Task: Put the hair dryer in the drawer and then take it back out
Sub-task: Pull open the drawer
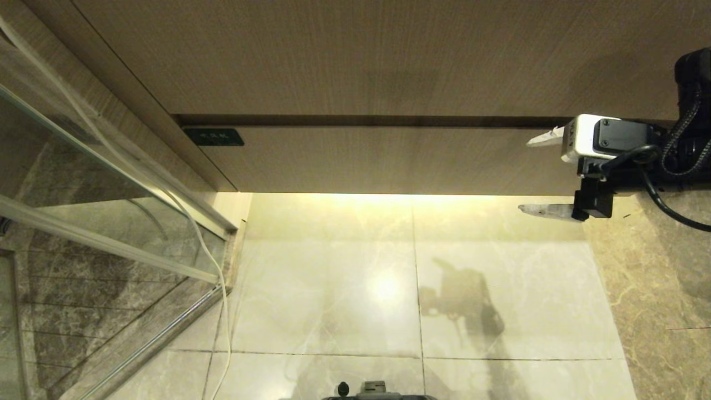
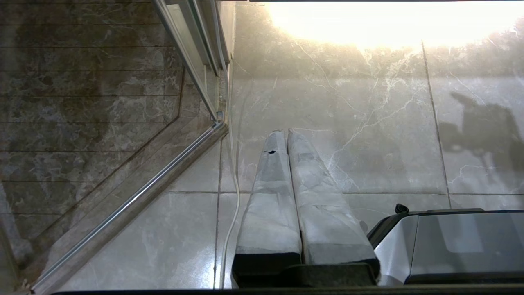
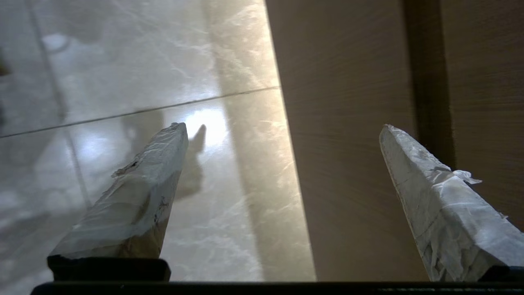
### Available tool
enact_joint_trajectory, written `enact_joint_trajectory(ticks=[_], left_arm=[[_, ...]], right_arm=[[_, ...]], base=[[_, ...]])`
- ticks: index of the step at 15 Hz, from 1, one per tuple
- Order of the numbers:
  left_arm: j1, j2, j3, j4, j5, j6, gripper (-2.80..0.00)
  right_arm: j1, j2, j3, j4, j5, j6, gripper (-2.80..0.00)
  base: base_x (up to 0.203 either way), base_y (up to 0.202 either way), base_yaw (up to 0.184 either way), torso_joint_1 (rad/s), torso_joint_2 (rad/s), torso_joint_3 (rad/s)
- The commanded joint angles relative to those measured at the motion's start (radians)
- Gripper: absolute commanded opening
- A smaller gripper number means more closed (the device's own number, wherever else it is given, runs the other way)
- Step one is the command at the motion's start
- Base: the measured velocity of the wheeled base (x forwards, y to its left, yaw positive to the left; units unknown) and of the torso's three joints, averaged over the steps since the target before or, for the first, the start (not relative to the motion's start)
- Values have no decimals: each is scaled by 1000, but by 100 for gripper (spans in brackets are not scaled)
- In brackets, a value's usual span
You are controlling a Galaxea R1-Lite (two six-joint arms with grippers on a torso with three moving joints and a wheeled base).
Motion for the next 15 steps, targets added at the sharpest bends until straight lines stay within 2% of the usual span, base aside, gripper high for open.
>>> enact_joint_trajectory(ticks=[1,6,15], left_arm=[[0,2,0,0,0,0,-280],[0,2,0,0,0,0,-280],[0,2,0,0,0,-1,-280]], right_arm=[[-17,58,5,-49,-1,-11,0],[-17,120,-21,-60,0,-11,0],[-20,176,-7,-263,-5,6,0]], base=[[0,0,0,0,0,0],[0,0,0,0,0,0],[0,0,0,0,0,0]])
